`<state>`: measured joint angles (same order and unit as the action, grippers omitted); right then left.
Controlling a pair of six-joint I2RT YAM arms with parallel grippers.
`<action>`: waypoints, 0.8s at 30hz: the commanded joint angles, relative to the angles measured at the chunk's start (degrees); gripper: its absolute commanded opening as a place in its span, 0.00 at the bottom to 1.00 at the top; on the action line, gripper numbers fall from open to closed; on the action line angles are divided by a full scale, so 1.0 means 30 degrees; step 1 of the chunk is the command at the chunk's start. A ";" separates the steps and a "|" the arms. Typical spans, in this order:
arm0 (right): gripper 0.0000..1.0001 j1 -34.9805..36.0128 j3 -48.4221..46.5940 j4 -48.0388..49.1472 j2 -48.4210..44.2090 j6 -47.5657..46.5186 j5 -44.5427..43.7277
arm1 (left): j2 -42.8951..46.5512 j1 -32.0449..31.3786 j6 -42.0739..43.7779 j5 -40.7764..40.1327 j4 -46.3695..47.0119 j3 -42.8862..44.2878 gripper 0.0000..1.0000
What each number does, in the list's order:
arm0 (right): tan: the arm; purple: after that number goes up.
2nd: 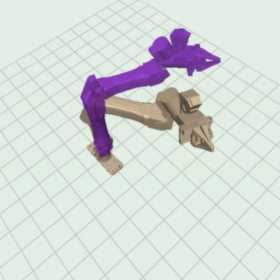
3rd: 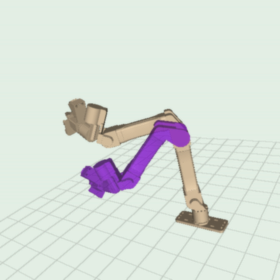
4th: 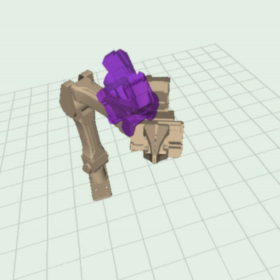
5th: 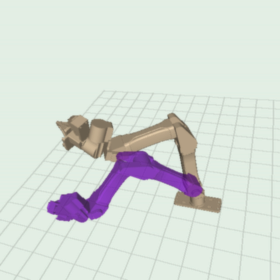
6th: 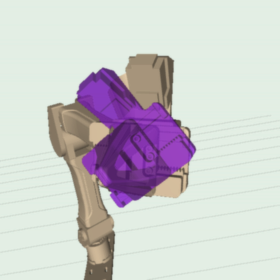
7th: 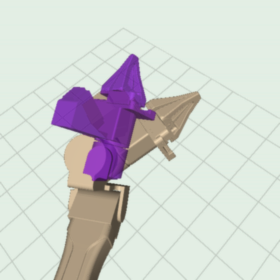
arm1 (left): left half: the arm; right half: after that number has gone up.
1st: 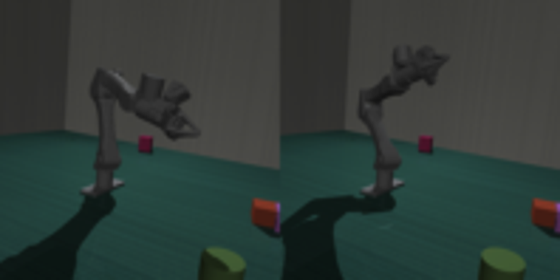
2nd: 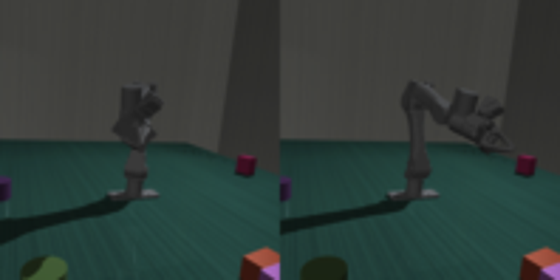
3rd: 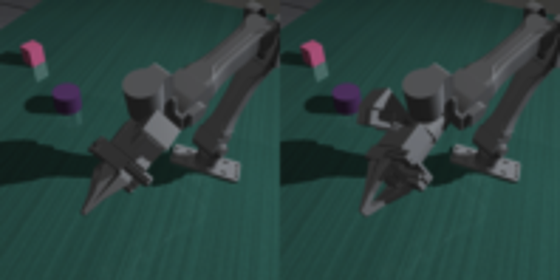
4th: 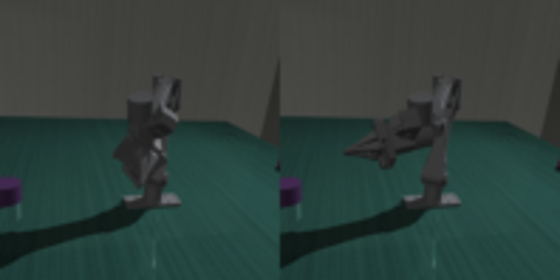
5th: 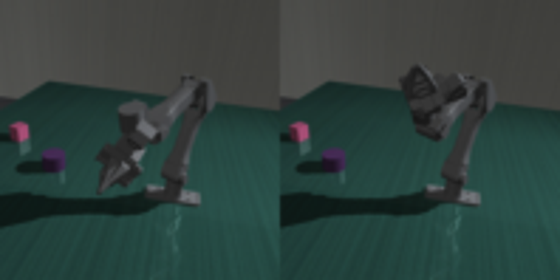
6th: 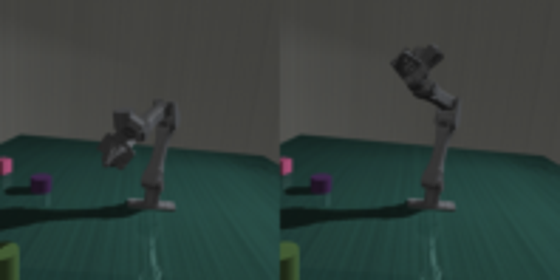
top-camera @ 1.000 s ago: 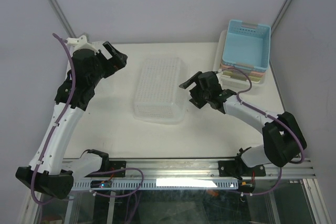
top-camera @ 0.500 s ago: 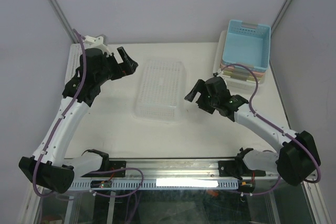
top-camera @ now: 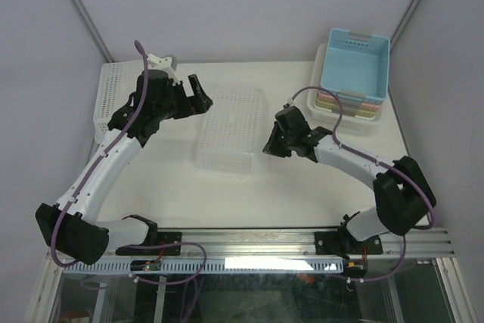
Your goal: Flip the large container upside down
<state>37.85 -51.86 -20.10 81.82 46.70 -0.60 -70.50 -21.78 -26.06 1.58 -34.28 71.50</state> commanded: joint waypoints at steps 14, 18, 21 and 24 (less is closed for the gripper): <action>0.19 -0.1371 -1.0838 0.0923 0.9887 -0.4208 0.1123 | -0.1456 -0.0094 0.0379 0.0732 0.0007 0.0044 0.99; 0.20 -0.1816 -1.4038 0.1350 1.2184 -0.3935 0.2847 | -0.1847 -0.0094 -0.0243 0.1586 -0.0001 -0.0134 0.99; 0.21 -0.1817 -1.6890 -0.0065 1.3733 -0.4311 0.3373 | -0.1900 -0.0110 -0.0391 0.2040 0.0016 -0.0604 0.99; 0.21 -0.1823 -1.6669 -0.0657 1.2938 -0.4559 0.2922 | -0.1676 -0.0226 0.0006 0.2460 -0.0155 -0.1131 0.99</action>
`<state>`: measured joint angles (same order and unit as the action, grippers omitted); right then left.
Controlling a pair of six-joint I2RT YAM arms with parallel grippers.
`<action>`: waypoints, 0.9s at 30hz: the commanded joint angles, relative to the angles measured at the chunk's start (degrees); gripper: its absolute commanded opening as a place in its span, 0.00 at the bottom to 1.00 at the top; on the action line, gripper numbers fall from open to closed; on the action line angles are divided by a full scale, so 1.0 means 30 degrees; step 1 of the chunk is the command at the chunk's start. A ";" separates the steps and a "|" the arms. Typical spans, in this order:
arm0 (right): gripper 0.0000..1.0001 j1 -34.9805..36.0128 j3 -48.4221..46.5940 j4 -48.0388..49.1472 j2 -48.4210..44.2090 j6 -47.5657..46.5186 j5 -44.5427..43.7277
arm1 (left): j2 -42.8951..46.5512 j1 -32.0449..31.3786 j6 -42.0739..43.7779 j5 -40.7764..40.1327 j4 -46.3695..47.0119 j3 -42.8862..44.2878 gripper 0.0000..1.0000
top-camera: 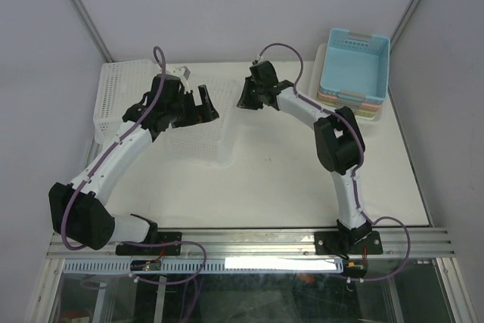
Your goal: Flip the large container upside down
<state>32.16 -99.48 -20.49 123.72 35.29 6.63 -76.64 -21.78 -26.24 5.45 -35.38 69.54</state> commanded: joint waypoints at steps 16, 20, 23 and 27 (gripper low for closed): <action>0.34 0.0127 1.7106 -0.1375 -1.8376 0.1518 -0.4121 | -0.2284 -0.6287 0.1011 -1.0348 -0.0854 -0.0105 0.74; 0.35 0.0121 1.8567 -0.2544 -2.0805 0.2261 -0.5093 | -0.3586 -0.6696 0.1494 -1.0472 0.0455 0.0337 0.62; 0.35 0.0111 1.8746 -0.3216 -2.1349 0.2479 -0.5544 | -0.4569 -0.6810 0.1578 -1.0488 0.0494 0.0619 0.55; 0.35 0.0114 1.8692 -0.3412 -2.1508 0.2563 -0.5781 | -0.5098 -0.6812 0.1134 -1.1020 0.0513 0.0611 0.42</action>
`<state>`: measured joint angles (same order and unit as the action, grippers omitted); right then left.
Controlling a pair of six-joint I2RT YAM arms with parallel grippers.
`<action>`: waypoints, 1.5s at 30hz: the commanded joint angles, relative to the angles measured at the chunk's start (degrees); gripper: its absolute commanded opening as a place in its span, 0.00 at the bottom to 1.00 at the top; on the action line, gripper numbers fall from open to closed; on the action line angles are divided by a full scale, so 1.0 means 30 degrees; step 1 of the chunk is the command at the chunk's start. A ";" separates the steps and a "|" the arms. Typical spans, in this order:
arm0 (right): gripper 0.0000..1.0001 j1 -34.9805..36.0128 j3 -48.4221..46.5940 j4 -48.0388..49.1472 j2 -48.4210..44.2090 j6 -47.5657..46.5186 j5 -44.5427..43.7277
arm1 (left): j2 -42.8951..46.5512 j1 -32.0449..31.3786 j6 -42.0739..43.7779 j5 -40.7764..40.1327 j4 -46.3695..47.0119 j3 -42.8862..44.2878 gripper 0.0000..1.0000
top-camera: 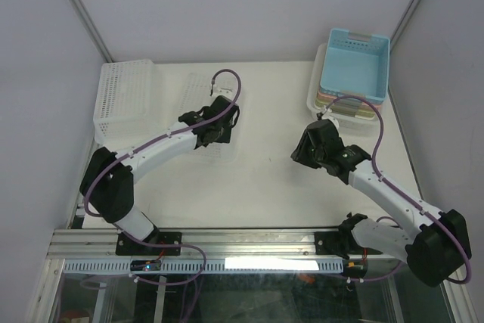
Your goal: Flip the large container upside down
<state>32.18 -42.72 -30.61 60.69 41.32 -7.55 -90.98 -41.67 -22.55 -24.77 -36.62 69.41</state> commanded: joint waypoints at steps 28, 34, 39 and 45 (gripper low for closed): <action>0.33 0.0135 0.0068 -0.1198 -0.2165 0.0911 -0.1859 | -0.4947 0.5070 -0.1668 0.2112 0.3092 0.4632 0.26; 0.33 0.0133 0.0114 -0.1475 -0.2724 0.1050 -0.2009 | -0.5502 0.5068 -0.1388 0.2033 0.3180 0.5504 0.28; 0.33 0.0115 -0.0760 -0.2042 -0.3132 0.0737 -0.2064 | -0.5941 0.5080 -0.0981 0.2035 0.3168 0.6483 0.32; 0.37 0.0134 -0.4577 -0.3648 -0.3413 -0.1471 -0.2900 | -0.5016 0.5072 -0.0366 0.2170 0.2741 0.7546 0.54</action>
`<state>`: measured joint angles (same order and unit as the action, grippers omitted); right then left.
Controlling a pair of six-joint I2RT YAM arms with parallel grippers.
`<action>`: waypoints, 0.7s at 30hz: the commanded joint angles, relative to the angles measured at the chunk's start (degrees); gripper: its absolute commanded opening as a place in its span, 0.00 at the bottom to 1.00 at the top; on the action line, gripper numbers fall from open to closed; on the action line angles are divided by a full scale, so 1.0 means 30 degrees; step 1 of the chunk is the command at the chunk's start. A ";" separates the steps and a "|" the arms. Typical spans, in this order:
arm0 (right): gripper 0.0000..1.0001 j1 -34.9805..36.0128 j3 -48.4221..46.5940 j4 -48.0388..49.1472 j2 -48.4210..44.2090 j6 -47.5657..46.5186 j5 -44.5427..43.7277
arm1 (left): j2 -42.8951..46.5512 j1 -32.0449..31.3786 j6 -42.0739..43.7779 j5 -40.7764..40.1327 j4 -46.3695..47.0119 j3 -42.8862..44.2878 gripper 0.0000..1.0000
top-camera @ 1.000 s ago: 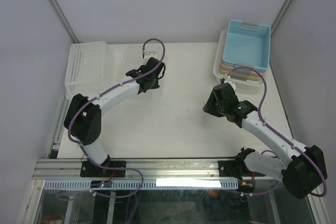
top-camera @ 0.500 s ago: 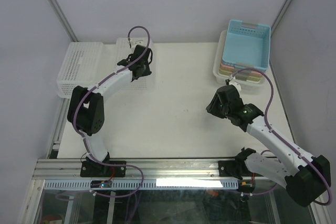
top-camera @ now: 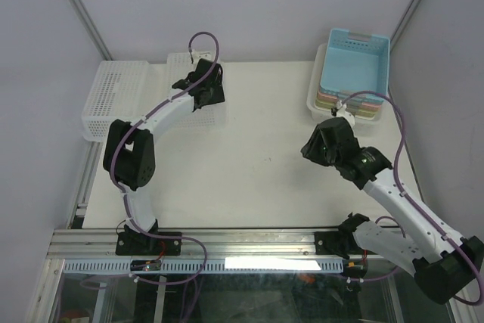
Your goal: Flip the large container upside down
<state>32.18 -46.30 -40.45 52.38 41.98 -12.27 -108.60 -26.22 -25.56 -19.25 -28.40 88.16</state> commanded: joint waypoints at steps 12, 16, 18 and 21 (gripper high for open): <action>0.49 -0.2723 -1.2927 -0.1028 0.5649 -0.8058 -0.5069 | 0.5020 -0.2536 0.2365 0.0837 -0.0728 0.2293 0.85; 0.49 -0.4880 -1.5335 -0.1272 0.8837 -0.8247 -0.2909 | 0.5601 -0.4605 0.2416 0.1351 -0.1096 0.1449 0.87; 0.49 -0.5482 -1.6534 -0.1481 1.0474 -0.8251 -0.2233 | 0.5908 -0.5278 0.2175 0.1613 -0.1182 0.0610 0.88; 0.50 -0.5869 -1.8191 -0.1552 1.2739 -0.8398 -0.1924 | 0.6451 -0.5794 0.1393 0.2617 -0.1162 -0.0985 0.90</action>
<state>16.05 -94.28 -45.01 85.14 19.27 -21.41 -91.57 -42.52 -20.08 -15.31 -31.29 90.17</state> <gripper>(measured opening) 0.491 0.890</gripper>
